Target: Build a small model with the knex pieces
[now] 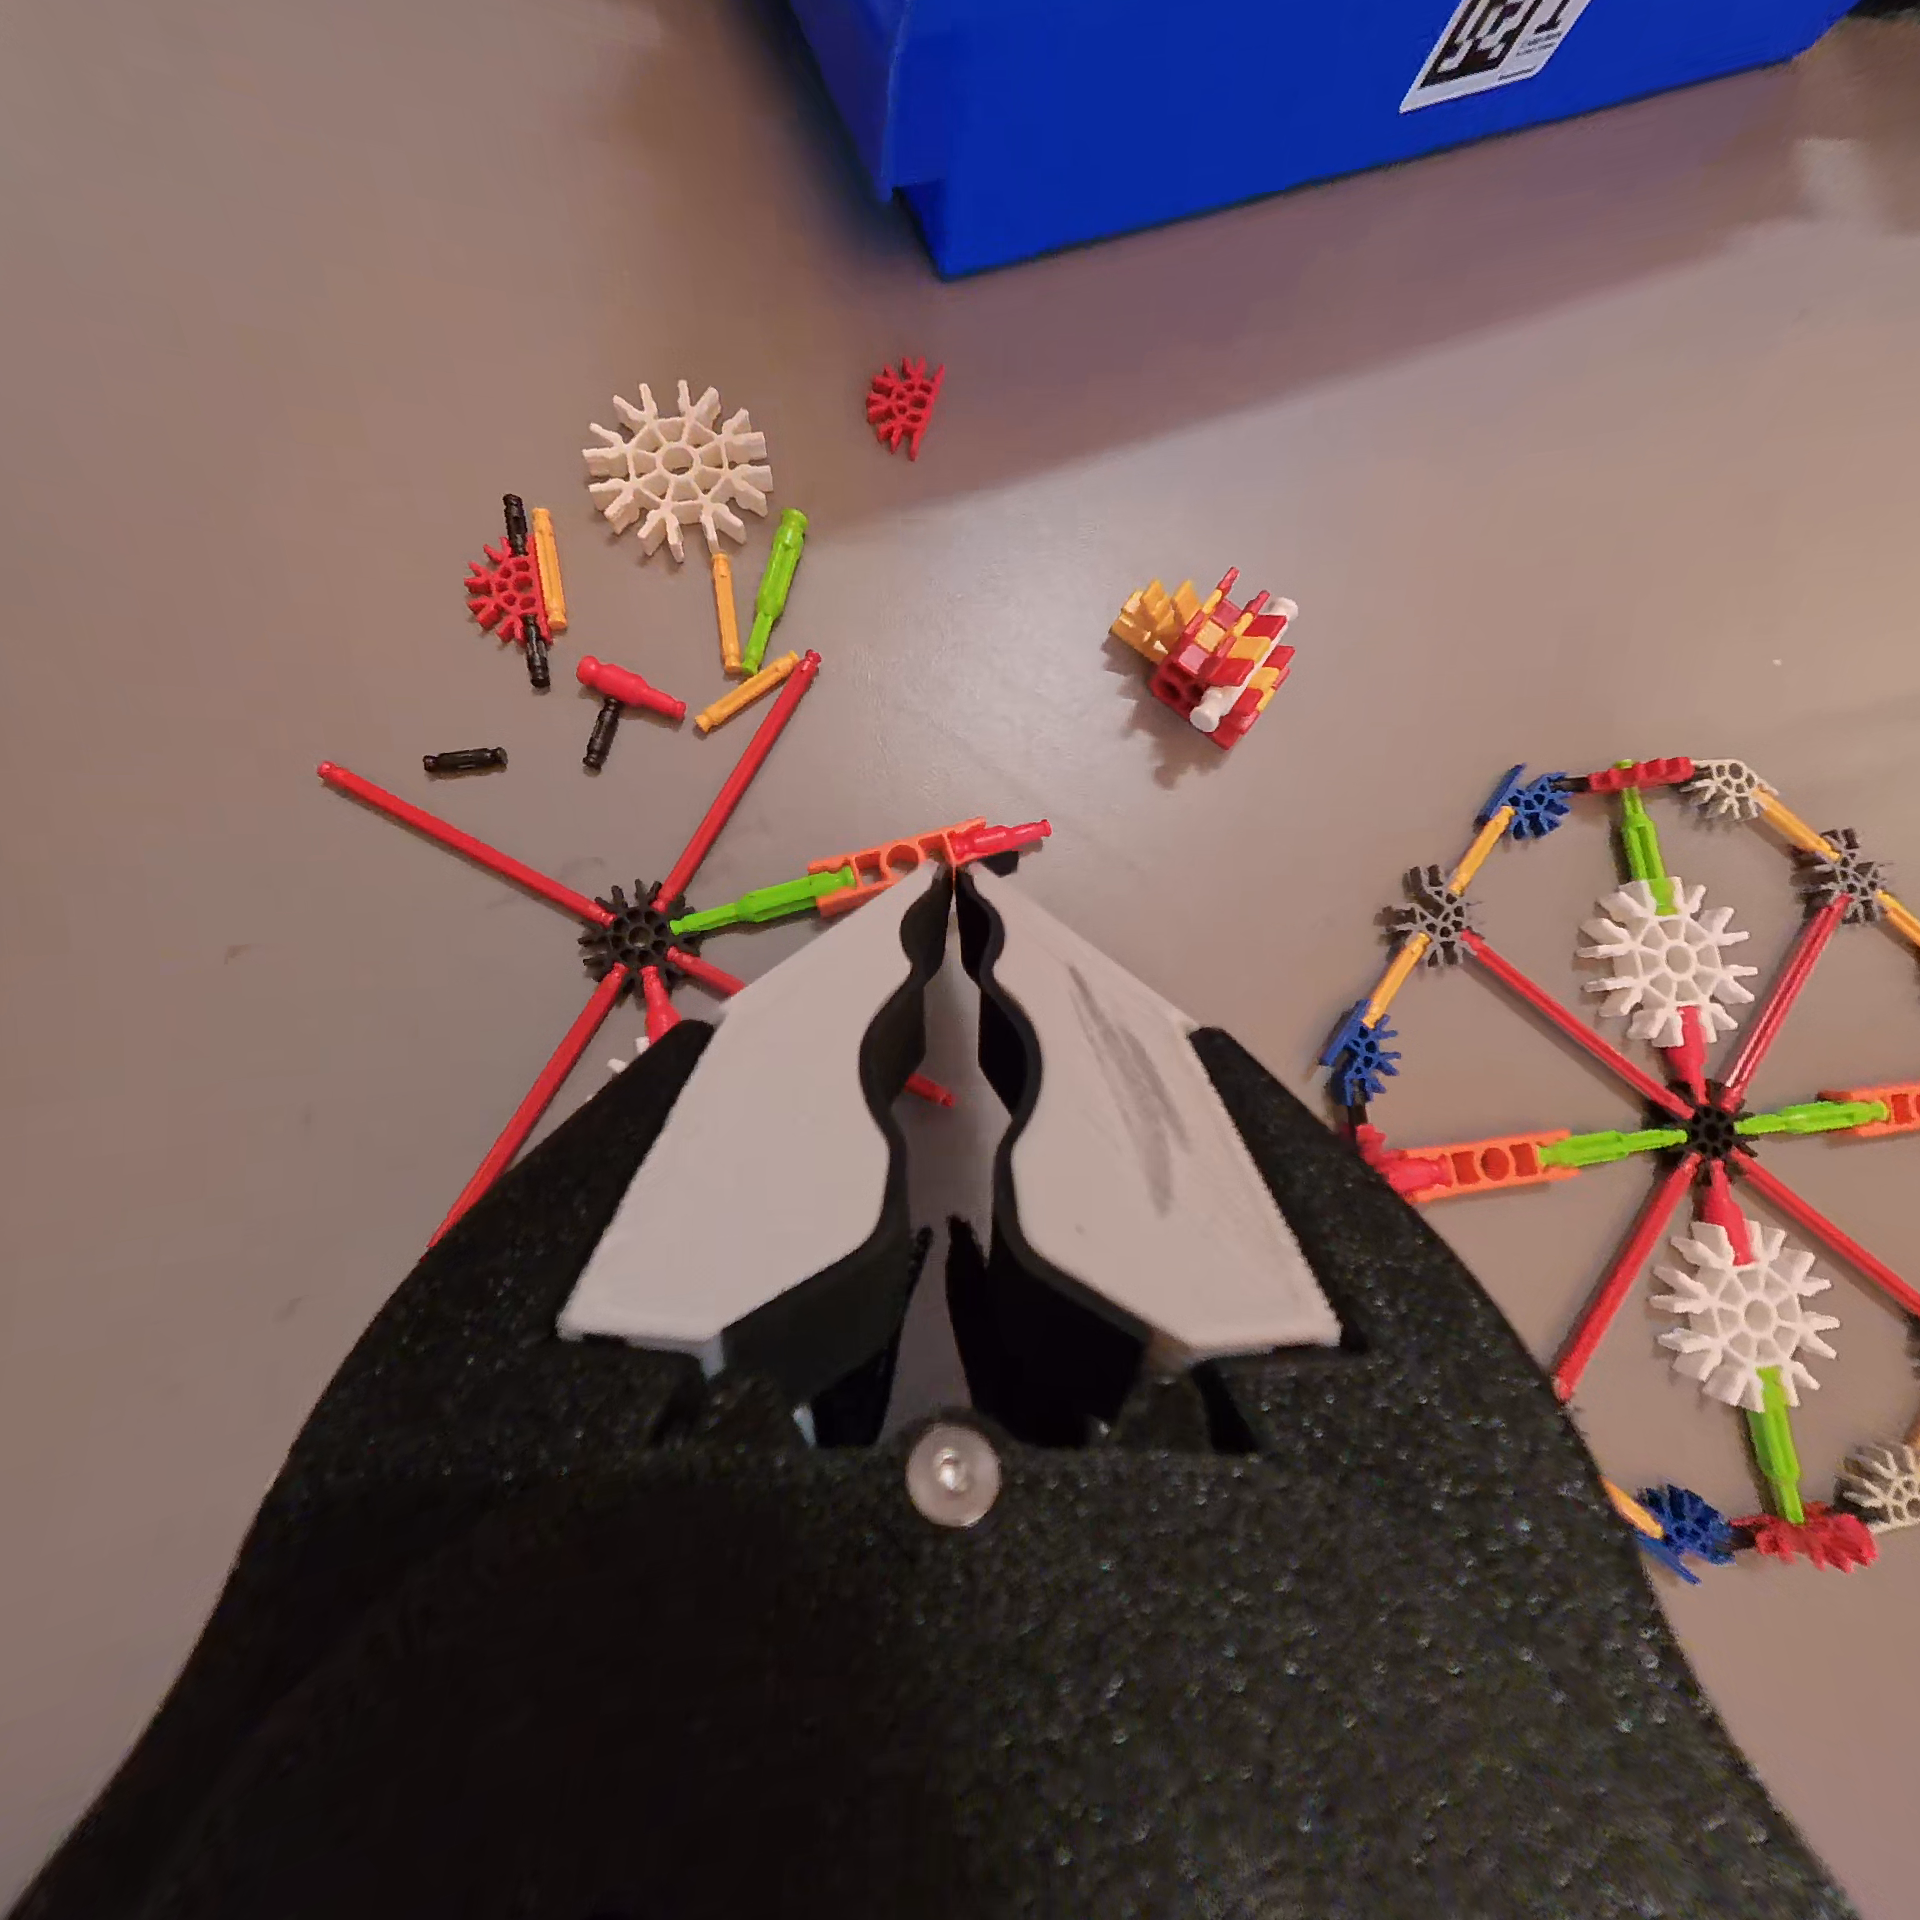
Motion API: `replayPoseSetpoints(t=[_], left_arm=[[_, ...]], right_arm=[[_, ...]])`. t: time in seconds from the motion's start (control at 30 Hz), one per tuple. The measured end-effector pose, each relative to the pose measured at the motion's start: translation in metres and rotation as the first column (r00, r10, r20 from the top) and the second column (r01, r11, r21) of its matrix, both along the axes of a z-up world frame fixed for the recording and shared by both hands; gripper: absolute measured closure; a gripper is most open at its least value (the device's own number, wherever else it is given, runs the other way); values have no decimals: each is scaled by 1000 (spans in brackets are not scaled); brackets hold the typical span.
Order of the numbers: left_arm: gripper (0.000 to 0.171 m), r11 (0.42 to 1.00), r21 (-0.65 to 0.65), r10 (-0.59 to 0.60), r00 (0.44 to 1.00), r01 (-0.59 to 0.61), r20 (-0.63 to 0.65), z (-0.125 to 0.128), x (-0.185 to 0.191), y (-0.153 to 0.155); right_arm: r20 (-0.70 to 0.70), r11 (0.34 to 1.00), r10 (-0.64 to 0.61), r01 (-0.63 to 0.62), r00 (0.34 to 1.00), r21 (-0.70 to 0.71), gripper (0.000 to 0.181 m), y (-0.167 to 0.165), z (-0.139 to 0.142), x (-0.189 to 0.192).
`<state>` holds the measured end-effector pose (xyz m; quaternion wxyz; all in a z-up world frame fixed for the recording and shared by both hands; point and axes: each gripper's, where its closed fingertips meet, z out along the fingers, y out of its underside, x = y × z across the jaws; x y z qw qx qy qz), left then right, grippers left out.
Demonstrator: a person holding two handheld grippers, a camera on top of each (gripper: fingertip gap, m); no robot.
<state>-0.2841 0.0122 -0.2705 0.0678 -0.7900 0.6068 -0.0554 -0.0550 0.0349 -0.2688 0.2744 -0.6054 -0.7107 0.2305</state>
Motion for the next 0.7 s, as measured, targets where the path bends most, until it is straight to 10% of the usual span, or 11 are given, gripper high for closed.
replayPoseSetpoints(t=[0.03,0.37,0.5,0.7], left_arm=[[161,1000,-8,-7,1000,7,-21,-3,-3,1],[161,949,308,138,962,-61,-236,3,-51,75],[161,997,73,16,1000,-17,13,18,-3,28],[148,993,-11,-121,981,120,-153,-10,-14,4]], right_arm=[[3,1000,-2,2,1000,-1,181,1,-1,0],[9,1000,-8,8,1000,-8,181,3,-3,2],[6,1000,-7,7,1000,-10,181,2,-3,2],[8,1000,-4,5,1000,-9,181,2,-3,2]])
